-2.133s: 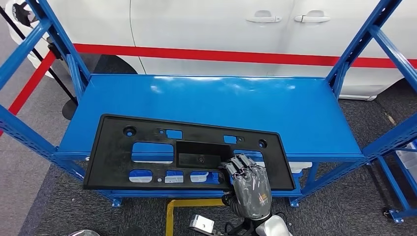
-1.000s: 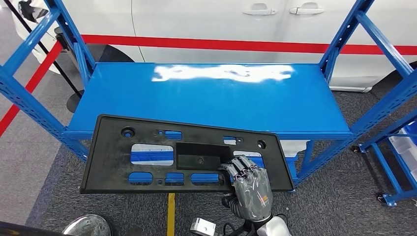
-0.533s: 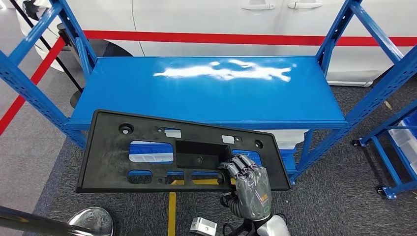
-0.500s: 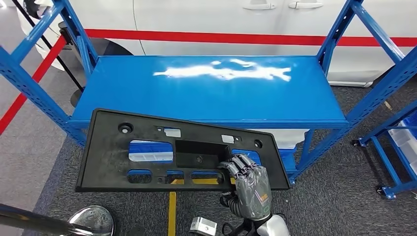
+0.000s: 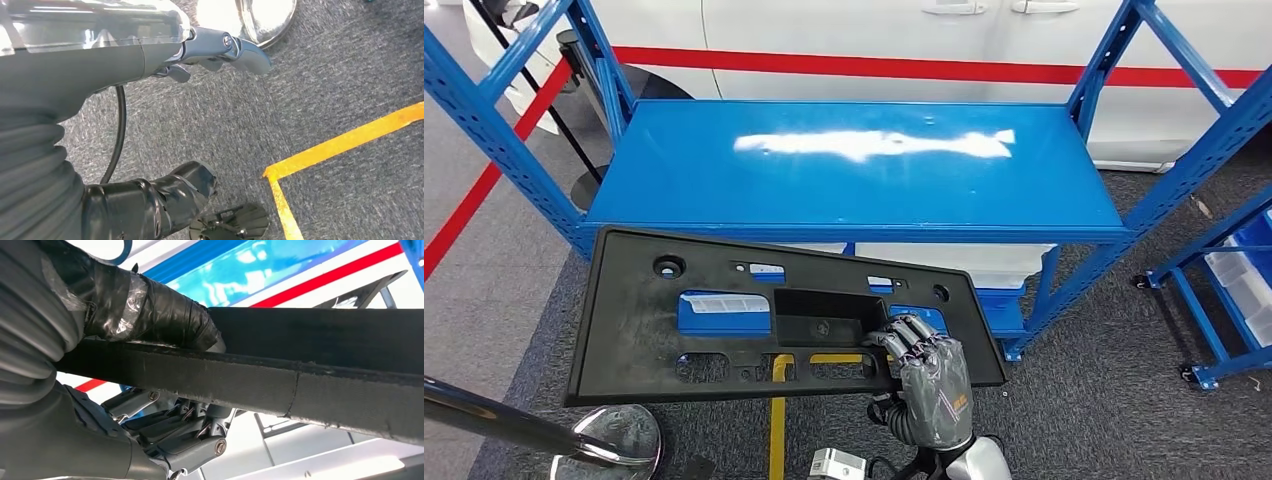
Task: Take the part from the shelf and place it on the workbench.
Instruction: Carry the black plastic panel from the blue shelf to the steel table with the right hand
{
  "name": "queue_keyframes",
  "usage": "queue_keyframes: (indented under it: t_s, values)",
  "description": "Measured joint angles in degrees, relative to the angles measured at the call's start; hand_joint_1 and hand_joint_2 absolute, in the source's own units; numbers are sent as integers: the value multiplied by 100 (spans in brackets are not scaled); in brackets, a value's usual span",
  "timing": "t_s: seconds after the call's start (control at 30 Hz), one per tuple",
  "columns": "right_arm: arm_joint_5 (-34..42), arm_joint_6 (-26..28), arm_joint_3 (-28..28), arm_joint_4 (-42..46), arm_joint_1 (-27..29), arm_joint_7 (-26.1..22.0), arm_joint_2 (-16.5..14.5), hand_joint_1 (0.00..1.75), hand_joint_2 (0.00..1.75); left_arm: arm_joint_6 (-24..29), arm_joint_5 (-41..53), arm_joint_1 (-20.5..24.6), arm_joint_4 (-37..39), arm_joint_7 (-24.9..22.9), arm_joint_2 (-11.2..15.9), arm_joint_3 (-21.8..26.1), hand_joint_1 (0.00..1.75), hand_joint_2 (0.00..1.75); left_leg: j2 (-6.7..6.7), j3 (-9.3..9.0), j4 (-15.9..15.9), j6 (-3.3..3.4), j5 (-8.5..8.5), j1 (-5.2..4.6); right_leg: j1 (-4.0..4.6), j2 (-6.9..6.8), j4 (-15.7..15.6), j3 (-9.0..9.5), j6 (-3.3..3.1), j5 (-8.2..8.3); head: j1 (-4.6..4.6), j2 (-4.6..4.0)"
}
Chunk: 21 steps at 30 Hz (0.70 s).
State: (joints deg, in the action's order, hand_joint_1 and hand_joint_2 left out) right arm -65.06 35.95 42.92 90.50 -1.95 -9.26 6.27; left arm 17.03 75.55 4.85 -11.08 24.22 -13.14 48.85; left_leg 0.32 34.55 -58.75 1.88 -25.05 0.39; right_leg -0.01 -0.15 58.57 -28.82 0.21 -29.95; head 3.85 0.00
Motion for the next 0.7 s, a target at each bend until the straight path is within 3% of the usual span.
queue_keyframes:
  t_s: [0.1,0.13,0.2,0.27,0.3,0.33,0.37,0.43,0.5,0.6,0.63,0.7]
  values:
    - [-7,5,-1,18,2,-5,0,175,175,7,-1,2,1,6,-2,0,0,175,2,26,15,-109,67,18,25,-9,-102,-33,-80,98,3,0]
    - [-9,6,-1,22,3,-12,-1,175,175,9,-2,0,1,8,-2,0,0,175,-3,61,-42,-143,-10,19,9,-18,-141,-54,-129,155,-1,0]
    - [-11,8,-1,30,6,-23,-7,175,175,13,-2,-2,1,11,-1,0,0,175,-13,217,-465,-195,-425,25,-23,-42,-198,-132,-219,273,-8,0]
    - [-12,9,-1,34,11,-27,-13,175,175,14,-2,-3,0,11,1,0,0,175,-13,426,-1181,-239,-892,32,-20,-48,-174,-267,-250,354,-12,0]
    - [-12,9,-1,34,16,-30,-13,175,175,15,-1,-5,0,11,2,0,0,175,-12,472,-1441,-257,-982,35,-20,-50,-150,-339,-243,389,-12,-1]
    - [-12,9,-1,34,20,-31,-13,175,175,15,-1,-7,0,11,4,0,0,175,-11,428,-1523,-272,-949,39,-22,-51,-119,-414,-233,420,-13,-1]
    - [-11,10,-1,34,23,-33,-13,175,175,16,-1,-8,0,11,6,0,0,175,-11,280,-1390,-281,-823,44,-26,-51,-81,-485,-219,446,-13,-1]
    - [-8,12,-2,36,25,-40,-14,175,175,20,-1,1,0,11,14,0,0,175,-12,-242,-663,-284,-577,53,-29,-49,20,-619,-184,481,-14,-1]
    - [0,15,-3,38,24,-55,-15,175,175,29,-1,11,0,11,20,0,0,175,-30,-590,-80,-251,-544,40,-16,-48,118,-713,-133,513,-10,-2]
    - [35,17,-3,40,27,-92,-15,175,175,43,1,4,1,10,19,1,0,175,-40,-565,42,-146,-527,32,-10,-42,156,-764,-24,585,-7,-1]
    - [55,18,-3,40,28,-99,-14,175,175,45,2,7,1,10,17,2,0,175,-31,-543,52,-91,-486,39,-19,-32,199,-791,11,530,-6,-1]
    - [91,18,-5,39,30,-106,-13,175,175,46,4,19,1,11,16,4,0,175,-11,-464,75,12,-385,55,-41,-11,564,-932,66,157,-4,-1]
